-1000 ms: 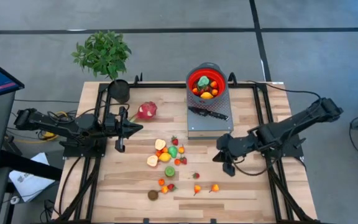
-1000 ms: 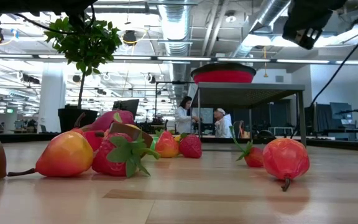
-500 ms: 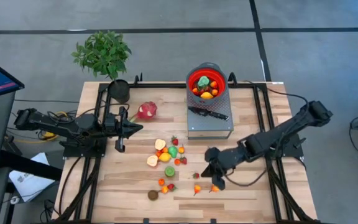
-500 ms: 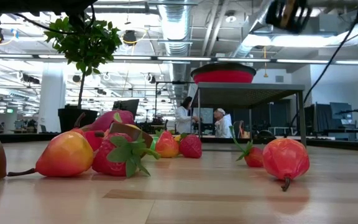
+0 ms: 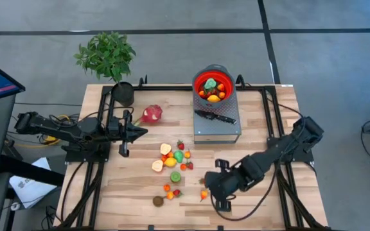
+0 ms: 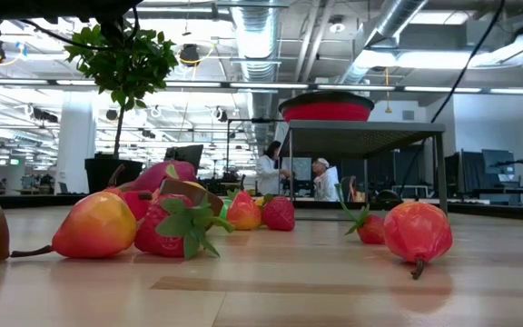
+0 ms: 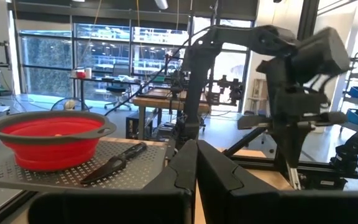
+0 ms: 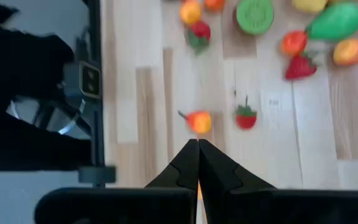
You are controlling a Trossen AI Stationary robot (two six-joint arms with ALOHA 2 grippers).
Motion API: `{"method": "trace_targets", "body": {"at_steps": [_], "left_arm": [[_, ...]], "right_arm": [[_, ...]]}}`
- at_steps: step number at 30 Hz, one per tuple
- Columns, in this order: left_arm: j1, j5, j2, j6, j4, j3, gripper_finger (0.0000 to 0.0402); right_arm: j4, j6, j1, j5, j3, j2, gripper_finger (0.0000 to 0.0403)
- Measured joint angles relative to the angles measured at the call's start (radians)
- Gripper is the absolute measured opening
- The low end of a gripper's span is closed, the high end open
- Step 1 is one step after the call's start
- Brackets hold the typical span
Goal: Pick & Place Fruit
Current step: Put the yellow pear into the red colander on the shelf
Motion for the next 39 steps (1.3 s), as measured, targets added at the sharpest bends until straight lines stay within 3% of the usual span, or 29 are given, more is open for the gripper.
{"method": "trace_targets", "body": {"at_steps": [6,10,14,22,33,39], "left_arm": [[0.000,0.000,0.000,0.000,0.000,0.000,0.0003],[0.000,0.000,0.000,0.000,0.000,0.000,0.0003],[0.000,0.000,0.000,0.000,0.000,0.000,0.0003],[0.000,0.000,0.000,0.000,0.000,0.000,0.0003],[0.000,0.000,0.000,0.000,0.000,0.000,0.0003],[0.000,0.000,0.000,0.000,0.001,0.000,0.0003]], "right_arm": [[0.008,0.053,0.060,0.000,-0.046,0.032,0.0000],[0.152,0.075,0.077,0.001,-0.139,0.020,0.0000],[0.369,0.095,0.090,0.003,-0.267,-0.044,0.0000],[0.565,0.271,0.096,0.009,-0.509,-0.209,0.0000],[0.578,0.303,0.055,-0.001,-0.526,-0.233,0.0008],[0.565,0.277,0.040,-0.004,-0.526,-0.232,0.0074]]}}
